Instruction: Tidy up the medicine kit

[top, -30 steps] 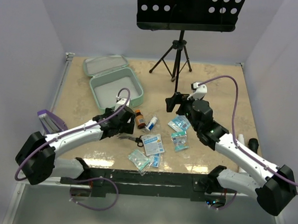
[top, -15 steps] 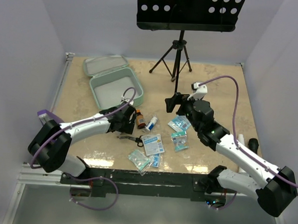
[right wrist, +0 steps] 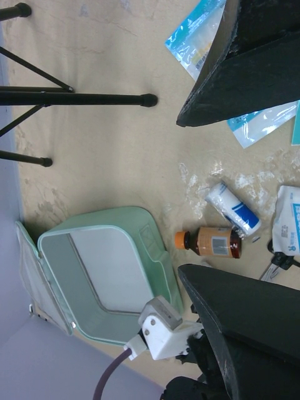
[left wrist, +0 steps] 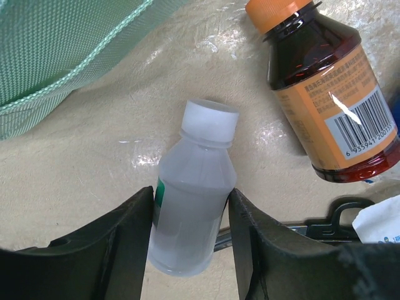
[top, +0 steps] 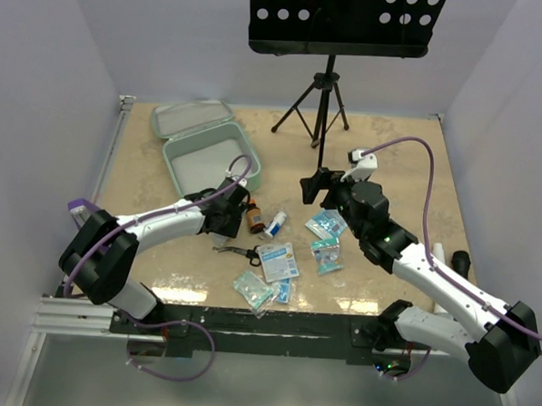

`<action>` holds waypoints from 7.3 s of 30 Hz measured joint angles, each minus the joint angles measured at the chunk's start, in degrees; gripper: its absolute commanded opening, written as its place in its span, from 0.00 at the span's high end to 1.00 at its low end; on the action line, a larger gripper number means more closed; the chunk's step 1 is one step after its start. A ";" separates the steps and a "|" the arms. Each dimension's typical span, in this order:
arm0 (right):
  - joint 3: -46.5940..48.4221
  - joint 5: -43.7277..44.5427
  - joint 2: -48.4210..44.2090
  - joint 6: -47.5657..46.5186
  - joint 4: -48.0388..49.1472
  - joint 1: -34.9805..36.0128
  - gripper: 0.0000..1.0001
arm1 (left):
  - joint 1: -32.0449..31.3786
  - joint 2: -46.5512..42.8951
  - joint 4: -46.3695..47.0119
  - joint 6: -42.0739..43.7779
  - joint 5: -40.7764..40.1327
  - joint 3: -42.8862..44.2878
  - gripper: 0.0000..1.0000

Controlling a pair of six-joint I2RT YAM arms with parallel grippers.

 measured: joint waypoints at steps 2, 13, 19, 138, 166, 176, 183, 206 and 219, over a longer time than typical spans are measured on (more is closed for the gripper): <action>0.00 0.00 0.00 0.00 0.00 0.00 0.03 | 0.00 0.00 0.00 0.15 0.04 0.00 0.57; 0.00 0.00 0.00 0.02 0.00 0.00 0.03 | 0.02 -7.21 -4.52 0.31 0.70 2.27 0.75; 0.00 -0.07 0.00 0.02 0.00 0.00 0.03 | 0.07 -16.68 -6.64 -1.51 1.27 6.64 0.77; -1.42 -2.54 -0.20 2.34 -1.86 0.00 0.03 | 2.16 3.10 21.35 -26.34 10.21 -3.30 0.16; -1.42 -2.75 1.38 2.34 -1.57 -0.02 0.03 | 2.19 11.10 21.97 -23.96 10.43 3.15 0.75; -1.42 -2.91 1.36 2.36 -1.60 -0.02 0.03 | 2.36 -8.72 18.62 -22.91 11.82 -0.39 0.79; -1.42 -3.15 1.36 2.43 -1.57 -0.02 0.04 | 13.46 -16.26 18.29 -21.90 14.78 3.21 0.79; -1.42 -3.19 1.29 2.49 -1.53 -0.02 0.03 | 26.23 25.09 19.43 -21.55 16.11 25.38 0.80; -1.42 -3.54 2.08 2.47 -1.53 0.00 0.03 | 26.51 33.09 19.47 -21.57 16.11 33.03 0.62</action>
